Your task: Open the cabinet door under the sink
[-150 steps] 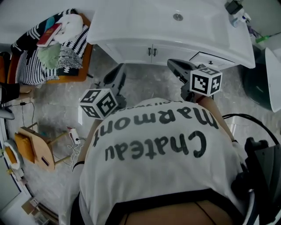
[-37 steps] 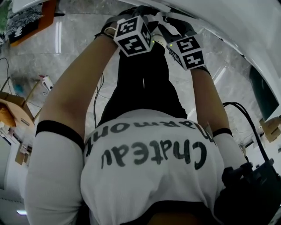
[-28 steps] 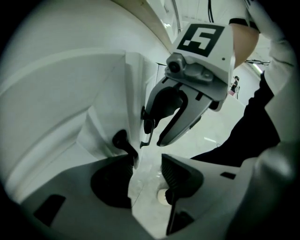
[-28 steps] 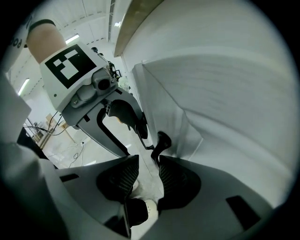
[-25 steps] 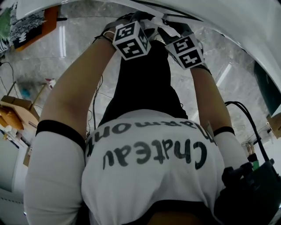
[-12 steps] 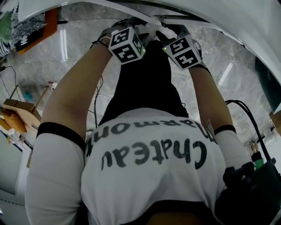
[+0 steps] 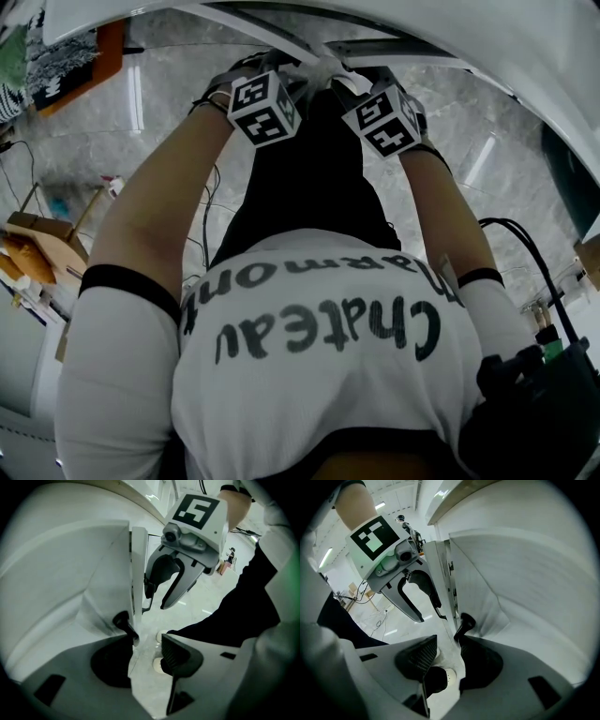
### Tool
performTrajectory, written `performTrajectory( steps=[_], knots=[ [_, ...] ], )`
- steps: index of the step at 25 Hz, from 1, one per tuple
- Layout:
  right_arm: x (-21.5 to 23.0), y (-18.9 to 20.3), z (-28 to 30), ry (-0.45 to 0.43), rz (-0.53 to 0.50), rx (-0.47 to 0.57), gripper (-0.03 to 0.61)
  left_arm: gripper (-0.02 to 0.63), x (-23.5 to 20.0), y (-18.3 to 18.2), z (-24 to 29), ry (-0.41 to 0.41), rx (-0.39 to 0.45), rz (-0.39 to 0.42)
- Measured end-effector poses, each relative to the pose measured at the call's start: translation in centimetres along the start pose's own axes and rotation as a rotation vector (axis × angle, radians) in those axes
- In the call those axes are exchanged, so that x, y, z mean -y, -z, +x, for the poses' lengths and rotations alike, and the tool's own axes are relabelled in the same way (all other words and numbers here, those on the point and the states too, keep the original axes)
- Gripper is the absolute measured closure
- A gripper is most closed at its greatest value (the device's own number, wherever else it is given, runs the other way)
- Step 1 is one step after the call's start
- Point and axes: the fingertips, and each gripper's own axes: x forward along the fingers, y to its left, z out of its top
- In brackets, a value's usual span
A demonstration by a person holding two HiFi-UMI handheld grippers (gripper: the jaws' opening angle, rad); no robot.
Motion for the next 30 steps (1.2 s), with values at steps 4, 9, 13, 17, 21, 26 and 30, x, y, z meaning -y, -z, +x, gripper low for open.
performTrajectory(
  steps=[4, 9, 13, 17, 21, 26, 30],
  knots=[
    [0.0, 0.2, 0.0, 0.002, -0.003, -0.009, 0.431, 0.440, 0.4, 0.5, -0.1, 0.001, -0.011, 0.017],
    [-0.4, 0.6, -0.2, 0.003, -0.008, -0.024, 0.430, 0.440, 0.8, 1.2, 0.0, -0.002, -0.034, 0.030],
    [-1.0, 1.3, -0.5, 0.002, -0.015, -0.038, 0.430, 0.440, 1.0, 1.2, -0.2, -0.003, -0.036, 0.037],
    [-1.4, 1.8, -0.8, 0.003, -0.019, -0.048, 0.430, 0.442, 1.6, 1.6, -0.5, 0.005, -0.043, 0.029],
    [-1.7, 2.0, -0.9, 0.000, -0.004, -0.052, 0.428, 0.442, 2.0, 2.6, -0.9, 0.020, -0.064, 0.055],
    [-2.0, 2.6, -1.1, -0.003, -0.042, -0.070, 0.426, 0.442, 2.4, 3.1, -1.0, 0.021, -0.096, 0.092],
    [-2.4, 3.0, -1.3, -0.008, -0.063, -0.080, 0.423, 0.442, 2.7, 3.5, -1.1, 0.029, -0.112, 0.133]
  ],
)
